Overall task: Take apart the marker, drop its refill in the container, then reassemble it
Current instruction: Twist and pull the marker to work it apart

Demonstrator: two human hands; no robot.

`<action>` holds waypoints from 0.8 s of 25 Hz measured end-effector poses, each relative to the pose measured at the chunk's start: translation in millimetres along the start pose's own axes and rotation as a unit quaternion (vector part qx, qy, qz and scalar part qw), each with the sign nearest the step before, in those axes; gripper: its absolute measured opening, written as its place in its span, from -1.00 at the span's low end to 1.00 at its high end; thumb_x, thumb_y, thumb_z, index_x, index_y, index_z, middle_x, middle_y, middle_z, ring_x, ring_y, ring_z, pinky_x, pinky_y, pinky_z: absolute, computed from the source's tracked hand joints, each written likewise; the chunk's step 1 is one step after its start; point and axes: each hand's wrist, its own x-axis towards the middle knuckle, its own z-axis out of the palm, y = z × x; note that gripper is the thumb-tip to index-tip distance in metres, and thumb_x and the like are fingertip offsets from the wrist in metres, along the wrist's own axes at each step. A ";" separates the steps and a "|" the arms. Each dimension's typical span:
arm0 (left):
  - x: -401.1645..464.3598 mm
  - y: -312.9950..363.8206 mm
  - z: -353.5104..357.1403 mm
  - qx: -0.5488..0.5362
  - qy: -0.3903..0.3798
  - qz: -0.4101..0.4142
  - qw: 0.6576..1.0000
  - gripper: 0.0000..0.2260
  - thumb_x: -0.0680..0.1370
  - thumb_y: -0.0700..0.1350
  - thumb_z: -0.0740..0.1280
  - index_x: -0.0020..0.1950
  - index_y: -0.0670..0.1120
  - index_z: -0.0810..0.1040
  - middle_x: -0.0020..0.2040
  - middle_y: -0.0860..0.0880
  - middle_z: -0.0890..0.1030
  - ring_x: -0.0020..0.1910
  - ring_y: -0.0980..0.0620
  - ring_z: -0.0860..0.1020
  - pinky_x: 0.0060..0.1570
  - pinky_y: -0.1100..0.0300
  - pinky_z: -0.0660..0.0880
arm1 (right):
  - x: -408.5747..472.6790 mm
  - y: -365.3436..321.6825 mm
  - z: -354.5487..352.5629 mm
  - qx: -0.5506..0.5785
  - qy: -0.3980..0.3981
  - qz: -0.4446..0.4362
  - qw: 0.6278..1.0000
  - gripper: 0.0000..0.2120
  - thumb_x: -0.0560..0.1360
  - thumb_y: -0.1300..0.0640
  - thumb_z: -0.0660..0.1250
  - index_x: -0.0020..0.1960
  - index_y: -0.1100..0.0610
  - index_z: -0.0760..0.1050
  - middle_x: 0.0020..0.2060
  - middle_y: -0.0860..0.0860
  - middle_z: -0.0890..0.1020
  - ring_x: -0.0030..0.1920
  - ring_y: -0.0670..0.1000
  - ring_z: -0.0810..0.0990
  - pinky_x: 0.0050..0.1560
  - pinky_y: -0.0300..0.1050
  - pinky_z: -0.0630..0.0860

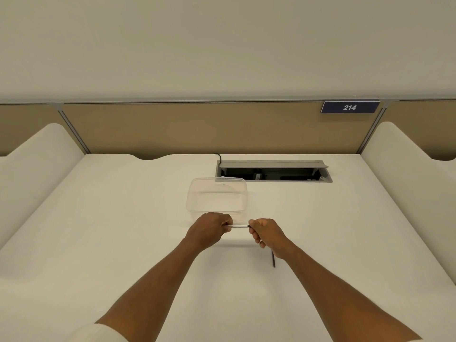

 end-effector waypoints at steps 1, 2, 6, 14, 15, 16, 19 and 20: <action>-0.3 -0.4 -0.5 0.002 0.000 0.001 1.000 -0.93 0.56 -0.06 0.32 -0.11 0.01 0.56 -0.24 0.08 0.58 -0.25 0.04 0.47 -0.26 0.11 0.41 | 0.0 0.8 0.2 0.000 -0.003 -0.006 1.000 -0.75 0.58 0.05 0.30 -0.21 0.16 0.53 -0.35 0.05 0.53 -0.41 -0.05 0.45 -0.42 -0.19 0.36; -0.4 -1.3 -1.0 0.004 -0.001 0.001 1.000 -0.93 0.56 -0.06 0.32 -0.11 0.01 0.56 -0.24 0.09 0.58 -0.25 0.03 0.47 -0.26 0.11 0.41 | -0.6 1.3 -0.2 0.002 -0.005 -0.012 1.000 -0.82 0.56 0.11 0.32 -0.17 0.17 0.54 -0.32 0.04 0.55 -0.38 -0.05 0.48 -0.41 -0.19 0.38; -1.9 -5.8 0.0 0.006 -0.004 -0.004 1.000 -0.93 0.55 -0.06 0.32 -0.12 0.02 0.54 -0.24 0.07 0.60 -0.24 0.01 0.49 -0.25 0.07 0.46 | -1.5 -0.8 -2.2 0.024 -0.013 0.010 1.000 -0.75 0.55 -0.02 0.36 -0.08 0.18 0.59 -0.27 0.01 0.62 -0.33 -0.02 0.51 -0.40 -0.21 0.42; -0.1 -2.9 -1.8 0.014 0.001 0.002 1.000 -0.93 0.57 -0.06 0.31 -0.08 0.00 0.56 -0.20 0.04 0.61 -0.23 0.00 0.49 -0.24 0.07 0.44 | -0.5 1.0 -0.3 0.005 -0.015 0.003 1.000 -0.86 0.54 0.11 0.35 -0.14 0.16 0.59 -0.29 0.03 0.58 -0.38 -0.05 0.49 -0.41 -0.20 0.39; 0.0 -3.5 -1.4 0.010 0.002 -0.001 1.000 -0.93 0.57 -0.06 0.31 -0.09 0.00 0.56 -0.20 0.04 0.61 -0.23 0.00 0.50 -0.24 0.07 0.45 | -1.0 1.0 -1.2 0.013 -0.012 -0.002 1.000 -0.90 0.53 0.14 0.36 -0.09 0.16 0.59 -0.27 0.03 0.59 -0.37 -0.04 0.50 -0.41 -0.20 0.41; -0.1 -3.7 -1.2 0.008 0.002 -0.004 1.000 -0.93 0.57 -0.07 0.31 -0.09 0.00 0.56 -0.20 0.04 0.61 -0.22 0.00 0.50 -0.24 0.07 0.45 | -1.2 0.7 -1.7 0.022 -0.012 -0.001 1.000 -0.89 0.54 0.12 0.37 -0.07 0.16 0.59 -0.25 0.02 0.60 -0.37 -0.04 0.51 -0.42 -0.19 0.41; -0.7 -0.8 0.1 0.016 0.001 0.000 1.000 -0.93 0.57 -0.06 0.31 -0.09 0.00 0.56 -0.21 0.04 0.60 -0.23 0.01 0.49 -0.24 0.07 0.44 | -2.5 -3.3 -0.2 0.031 -0.012 0.048 0.998 -0.64 0.56 -0.12 0.30 -0.17 0.16 0.59 -0.35 0.00 0.58 -0.40 -0.02 0.47 -0.45 -0.21 0.37; -0.9 0.5 1.4 0.014 0.002 -0.001 1.000 -0.93 0.56 -0.06 0.31 -0.10 0.00 0.55 -0.22 0.04 0.60 -0.23 0.00 0.49 -0.24 0.07 0.44 | -2.6 -4.1 1.3 0.023 -0.009 0.063 0.998 -0.60 0.57 -0.15 0.27 -0.22 0.15 0.56 -0.39 0.00 0.54 -0.42 -0.01 0.46 -0.44 -0.21 0.35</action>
